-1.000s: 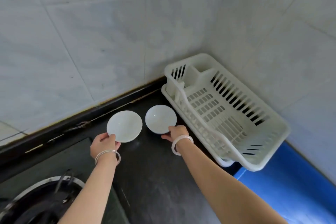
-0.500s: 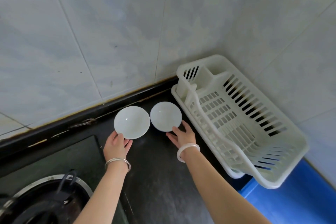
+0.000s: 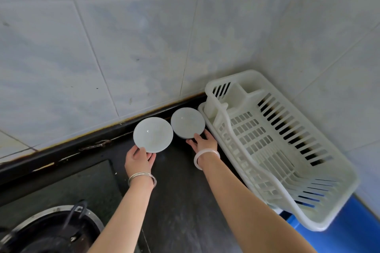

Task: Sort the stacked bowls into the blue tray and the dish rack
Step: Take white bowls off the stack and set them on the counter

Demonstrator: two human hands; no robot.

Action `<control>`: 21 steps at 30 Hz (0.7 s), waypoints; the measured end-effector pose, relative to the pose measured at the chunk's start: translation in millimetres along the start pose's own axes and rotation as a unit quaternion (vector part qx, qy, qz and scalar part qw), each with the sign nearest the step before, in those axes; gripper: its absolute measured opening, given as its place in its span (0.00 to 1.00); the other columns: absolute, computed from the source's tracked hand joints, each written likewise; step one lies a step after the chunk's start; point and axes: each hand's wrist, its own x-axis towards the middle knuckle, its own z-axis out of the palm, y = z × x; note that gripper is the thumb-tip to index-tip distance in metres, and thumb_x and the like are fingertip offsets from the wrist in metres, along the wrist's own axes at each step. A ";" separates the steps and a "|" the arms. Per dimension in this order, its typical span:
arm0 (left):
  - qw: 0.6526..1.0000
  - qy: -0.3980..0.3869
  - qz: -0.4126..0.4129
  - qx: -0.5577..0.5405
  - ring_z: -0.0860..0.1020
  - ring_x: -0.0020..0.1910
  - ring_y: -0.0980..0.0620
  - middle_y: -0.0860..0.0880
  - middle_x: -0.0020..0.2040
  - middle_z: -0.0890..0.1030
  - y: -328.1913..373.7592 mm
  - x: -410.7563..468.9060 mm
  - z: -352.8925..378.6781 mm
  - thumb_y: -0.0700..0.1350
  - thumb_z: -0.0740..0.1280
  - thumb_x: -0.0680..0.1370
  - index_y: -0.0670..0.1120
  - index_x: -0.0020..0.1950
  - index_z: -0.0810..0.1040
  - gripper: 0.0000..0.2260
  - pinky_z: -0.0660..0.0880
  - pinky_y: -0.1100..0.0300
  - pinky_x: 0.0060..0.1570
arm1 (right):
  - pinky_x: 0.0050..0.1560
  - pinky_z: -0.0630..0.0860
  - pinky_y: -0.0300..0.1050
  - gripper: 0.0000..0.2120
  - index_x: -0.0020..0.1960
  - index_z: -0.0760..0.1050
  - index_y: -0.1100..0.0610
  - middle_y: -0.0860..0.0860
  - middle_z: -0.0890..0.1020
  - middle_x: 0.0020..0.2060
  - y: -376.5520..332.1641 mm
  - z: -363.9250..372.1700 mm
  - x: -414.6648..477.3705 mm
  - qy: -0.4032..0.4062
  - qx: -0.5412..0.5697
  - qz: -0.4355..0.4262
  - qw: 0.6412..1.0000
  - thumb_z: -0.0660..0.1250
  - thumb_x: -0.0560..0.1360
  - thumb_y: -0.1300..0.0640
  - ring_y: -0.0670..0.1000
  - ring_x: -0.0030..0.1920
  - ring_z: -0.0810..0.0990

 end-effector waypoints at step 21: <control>0.985 -0.064 0.088 0.133 0.75 0.62 0.44 0.43 0.65 0.76 -5.9 -15.7 -9.3 0.39 0.60 0.78 0.44 0.66 0.72 0.16 0.71 0.47 0.65 | 0.54 0.74 0.48 0.22 0.73 0.61 0.51 0.54 0.71 0.68 -18.0 -7.3 -20.1 -0.089 -0.202 0.016 0.975 0.56 0.79 0.53 0.57 0.60 0.77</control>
